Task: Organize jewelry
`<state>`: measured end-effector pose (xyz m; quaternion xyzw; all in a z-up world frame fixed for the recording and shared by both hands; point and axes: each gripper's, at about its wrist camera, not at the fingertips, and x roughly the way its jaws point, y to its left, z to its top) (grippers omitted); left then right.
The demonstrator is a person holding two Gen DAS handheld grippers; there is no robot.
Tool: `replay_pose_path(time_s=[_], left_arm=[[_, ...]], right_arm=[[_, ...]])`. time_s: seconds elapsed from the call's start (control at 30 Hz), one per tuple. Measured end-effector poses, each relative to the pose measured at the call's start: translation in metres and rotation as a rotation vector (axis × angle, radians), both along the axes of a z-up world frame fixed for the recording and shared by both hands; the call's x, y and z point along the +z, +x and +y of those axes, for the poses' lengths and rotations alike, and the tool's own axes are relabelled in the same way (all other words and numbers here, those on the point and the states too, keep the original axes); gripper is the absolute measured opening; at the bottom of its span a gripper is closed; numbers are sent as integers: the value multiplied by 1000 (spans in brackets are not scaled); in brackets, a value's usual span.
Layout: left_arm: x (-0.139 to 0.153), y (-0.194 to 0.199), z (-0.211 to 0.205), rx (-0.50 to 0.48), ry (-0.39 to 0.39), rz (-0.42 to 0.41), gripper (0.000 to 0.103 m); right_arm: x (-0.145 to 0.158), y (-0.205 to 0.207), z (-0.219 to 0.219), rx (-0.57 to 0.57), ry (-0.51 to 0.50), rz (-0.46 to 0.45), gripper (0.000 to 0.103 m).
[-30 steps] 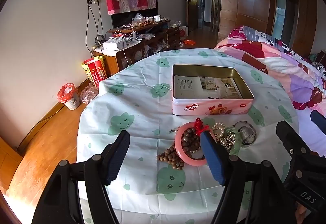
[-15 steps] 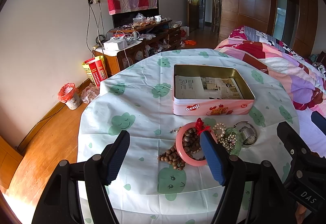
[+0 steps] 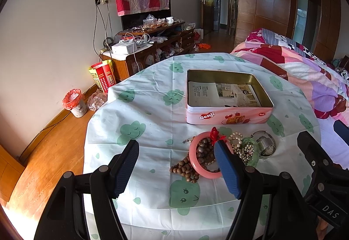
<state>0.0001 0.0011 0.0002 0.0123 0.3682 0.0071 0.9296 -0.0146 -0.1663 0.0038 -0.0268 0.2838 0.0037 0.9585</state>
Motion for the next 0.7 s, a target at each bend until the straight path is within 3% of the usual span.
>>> replay_pose_path(time_s=[0.7], left_arm=[[2, 0, 4, 3, -1, 1, 72]], right_arm=[[-1, 1, -1, 0, 1, 1, 103]])
